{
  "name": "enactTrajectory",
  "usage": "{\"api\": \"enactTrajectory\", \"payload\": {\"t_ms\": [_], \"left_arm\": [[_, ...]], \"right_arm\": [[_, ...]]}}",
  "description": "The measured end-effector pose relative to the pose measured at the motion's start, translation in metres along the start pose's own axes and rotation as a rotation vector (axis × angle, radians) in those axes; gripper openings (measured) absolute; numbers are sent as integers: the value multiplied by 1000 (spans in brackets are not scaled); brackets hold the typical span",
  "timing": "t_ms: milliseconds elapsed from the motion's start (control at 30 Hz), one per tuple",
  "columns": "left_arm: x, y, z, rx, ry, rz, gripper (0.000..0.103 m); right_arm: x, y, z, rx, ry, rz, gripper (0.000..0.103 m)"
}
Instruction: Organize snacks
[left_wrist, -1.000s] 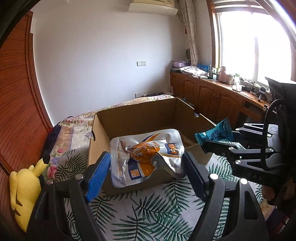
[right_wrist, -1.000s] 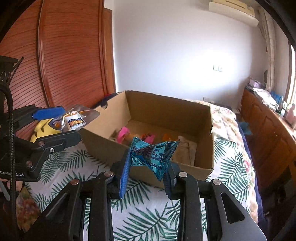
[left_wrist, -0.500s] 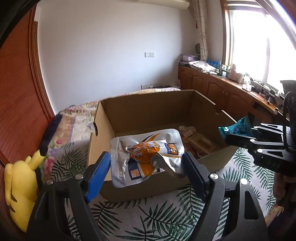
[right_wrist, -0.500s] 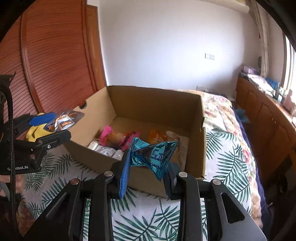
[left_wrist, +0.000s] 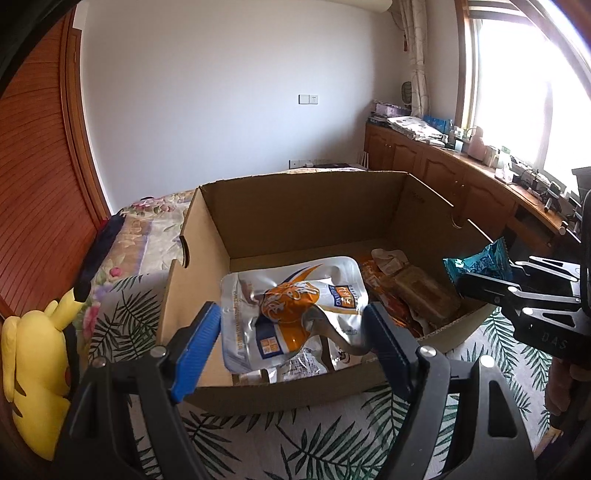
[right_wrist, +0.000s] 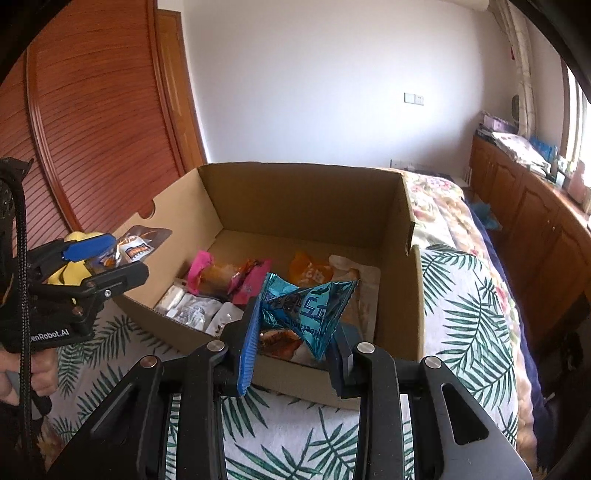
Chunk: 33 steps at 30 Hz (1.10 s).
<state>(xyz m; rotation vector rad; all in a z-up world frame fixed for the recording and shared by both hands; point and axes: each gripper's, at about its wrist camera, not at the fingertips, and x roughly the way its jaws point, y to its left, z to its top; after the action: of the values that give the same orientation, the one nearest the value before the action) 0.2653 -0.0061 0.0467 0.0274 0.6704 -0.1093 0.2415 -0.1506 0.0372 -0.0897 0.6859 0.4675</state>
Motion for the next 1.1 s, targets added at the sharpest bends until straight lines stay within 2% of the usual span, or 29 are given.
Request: {"api": "enactTrajectory", "payload": {"t_ms": [233,333,600,800,1100], "left_arm": [[5,-2,-2,-5,3,7,82],[6,-3,-3,-1,3,17,82],[0,-2,0,-26,-29,-4,84],[-5,-4,4,-17,-48,7,85],[-47,-14,-2,14,-83,20,85]], "right_arm": [[4,1,-1,0,-3,-3,32],[3,0,-1,6,-4,-10,40],[-4,4,-4,-9,-23,-9,40],[-9,7,-6,-19,-30,2,40],[-47,21,-16,-51,-72,9,42]]}}
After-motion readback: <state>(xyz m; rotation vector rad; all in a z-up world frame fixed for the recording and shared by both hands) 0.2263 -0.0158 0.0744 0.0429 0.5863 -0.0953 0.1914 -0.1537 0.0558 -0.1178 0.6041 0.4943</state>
